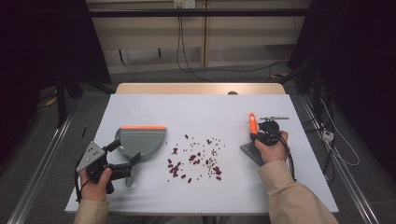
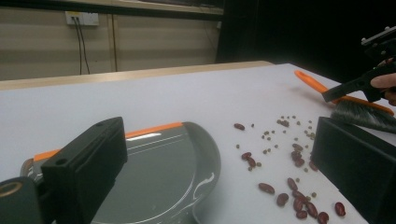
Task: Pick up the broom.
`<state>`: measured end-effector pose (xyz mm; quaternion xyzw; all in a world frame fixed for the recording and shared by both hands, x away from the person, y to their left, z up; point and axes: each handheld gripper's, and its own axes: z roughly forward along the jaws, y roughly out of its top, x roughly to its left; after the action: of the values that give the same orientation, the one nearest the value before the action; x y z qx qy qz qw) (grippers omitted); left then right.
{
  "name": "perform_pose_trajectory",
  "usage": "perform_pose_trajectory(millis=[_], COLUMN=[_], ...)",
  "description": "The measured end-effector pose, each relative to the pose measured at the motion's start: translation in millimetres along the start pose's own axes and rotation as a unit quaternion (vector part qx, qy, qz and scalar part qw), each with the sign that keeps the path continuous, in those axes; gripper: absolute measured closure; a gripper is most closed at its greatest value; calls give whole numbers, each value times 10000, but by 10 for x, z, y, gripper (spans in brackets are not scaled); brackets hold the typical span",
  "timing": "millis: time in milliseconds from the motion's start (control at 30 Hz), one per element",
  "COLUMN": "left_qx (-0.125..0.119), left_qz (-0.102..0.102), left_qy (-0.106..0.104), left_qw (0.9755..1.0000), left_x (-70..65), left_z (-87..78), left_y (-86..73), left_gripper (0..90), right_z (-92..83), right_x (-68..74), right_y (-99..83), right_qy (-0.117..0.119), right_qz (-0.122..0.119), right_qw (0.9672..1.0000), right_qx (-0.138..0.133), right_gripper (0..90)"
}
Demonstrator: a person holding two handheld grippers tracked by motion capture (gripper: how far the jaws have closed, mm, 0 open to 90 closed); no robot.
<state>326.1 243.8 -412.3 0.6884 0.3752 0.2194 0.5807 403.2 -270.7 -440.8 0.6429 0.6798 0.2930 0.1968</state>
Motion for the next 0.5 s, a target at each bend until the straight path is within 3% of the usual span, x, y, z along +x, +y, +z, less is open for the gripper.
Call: perform_pose_trajectory(millis=[67,100,333,500], left_qx=[-15,-11,-48,-47], left_qz=[-13,-9,45,76], left_qy=[-7,-2,-52,-111], left_qw=[10000,10000,10000,9999], left_x=[-8,-13,-64,-95], left_z=[4,8,46,69], left_y=[5,17,77,113], left_gripper=[34,34,34,34], right_z=[-74,-132,-328,-454], right_x=[19,20,-32,-42], right_y=[17,28,59,71], right_qy=[179,293,721,1006], right_qz=[-13,-14,193,268], right_qw=[9997,9986,9930,9867], right_qx=[-187,-432,-911,-1247], right_gripper=[708,710,717,719])
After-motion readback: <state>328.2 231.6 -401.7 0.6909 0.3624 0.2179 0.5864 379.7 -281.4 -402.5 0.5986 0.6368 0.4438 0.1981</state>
